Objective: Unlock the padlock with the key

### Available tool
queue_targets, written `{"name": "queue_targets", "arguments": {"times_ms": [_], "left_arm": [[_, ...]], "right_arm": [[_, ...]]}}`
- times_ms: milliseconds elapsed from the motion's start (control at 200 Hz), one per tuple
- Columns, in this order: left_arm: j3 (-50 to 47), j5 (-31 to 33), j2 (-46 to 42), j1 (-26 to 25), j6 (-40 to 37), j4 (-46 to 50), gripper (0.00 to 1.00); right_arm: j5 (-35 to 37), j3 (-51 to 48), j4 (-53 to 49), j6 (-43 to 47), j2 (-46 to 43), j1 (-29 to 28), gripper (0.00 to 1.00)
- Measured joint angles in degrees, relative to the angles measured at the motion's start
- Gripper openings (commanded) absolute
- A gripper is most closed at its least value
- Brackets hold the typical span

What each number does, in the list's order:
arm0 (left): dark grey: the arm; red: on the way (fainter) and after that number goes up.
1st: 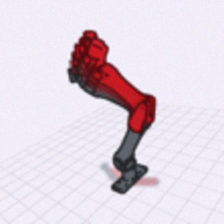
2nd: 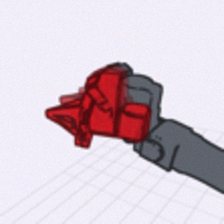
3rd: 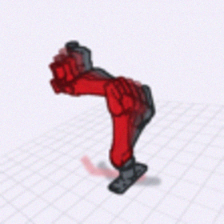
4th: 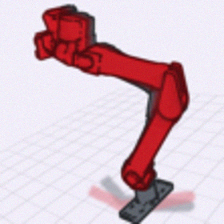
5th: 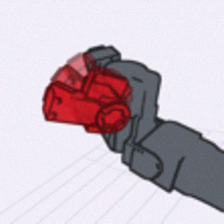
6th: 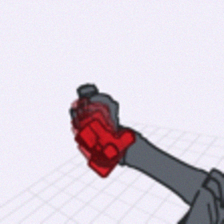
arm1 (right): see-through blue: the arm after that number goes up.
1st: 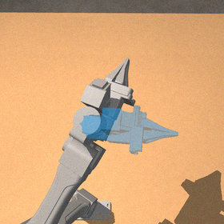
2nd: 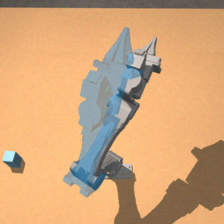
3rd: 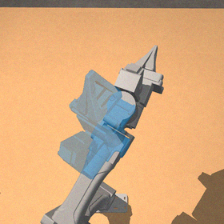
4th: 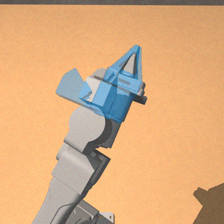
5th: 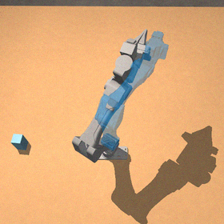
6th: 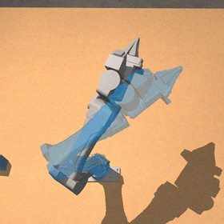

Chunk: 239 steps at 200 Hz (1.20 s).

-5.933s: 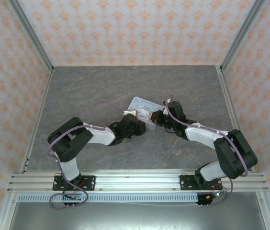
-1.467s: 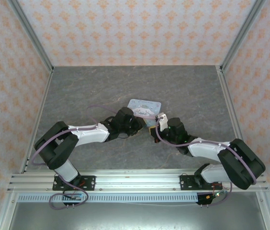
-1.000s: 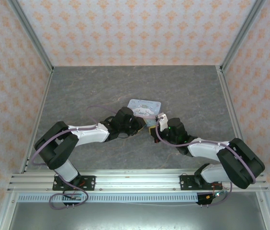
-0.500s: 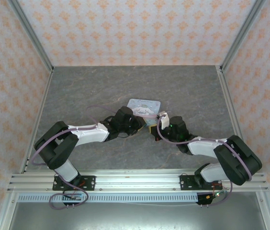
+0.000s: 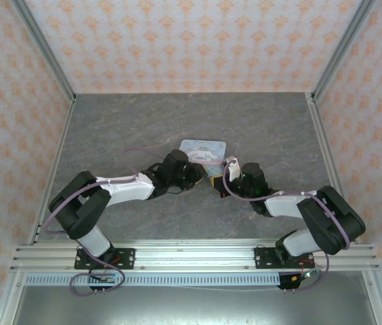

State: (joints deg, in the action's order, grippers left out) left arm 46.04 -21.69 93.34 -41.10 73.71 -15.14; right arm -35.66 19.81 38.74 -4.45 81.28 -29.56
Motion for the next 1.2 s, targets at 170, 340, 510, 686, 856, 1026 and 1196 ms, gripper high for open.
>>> {"name": "queue_targets", "arguments": {"times_ms": [170,340,510,686,856,1026,1196], "left_arm": [[0.11,-0.04,0.00,0.00,0.00,-0.02,0.27],[0.11,-0.22,0.00,0.00,0.00,-0.02,0.27],[0.11,-0.13,0.02,0.24,0.00,-0.04,0.27],[0.68,0.11,0.72,0.37,0.02,-0.26,0.27],[1.49,0.20,3.52,0.39,0.44,-2.01,0.27],[1.62,0.26,5.64,0.33,0.98,-4.35,0.29],[1.62,-0.66,8.63,-0.22,1.97,-7.74,0.35]], "right_arm": [[-1.14,0.00,0.81,-0.09,0.63,0.55,0.00],[-2.89,0.94,1.66,-0.66,2.38,1.03,0.00],[-4.55,2.40,1.57,-1.14,3.63,1.29,0.00],[-5.16,3.32,1.18,-2.60,4.42,1.66,0.00],[-4.42,3.41,0.83,-5.07,5.27,1.88,0.00],[-3.08,3.41,-0.85,-7.78,5.14,1.88,0.00],[-1.90,3.93,-4.94,-9.79,4.04,1.60,0.00]]}}
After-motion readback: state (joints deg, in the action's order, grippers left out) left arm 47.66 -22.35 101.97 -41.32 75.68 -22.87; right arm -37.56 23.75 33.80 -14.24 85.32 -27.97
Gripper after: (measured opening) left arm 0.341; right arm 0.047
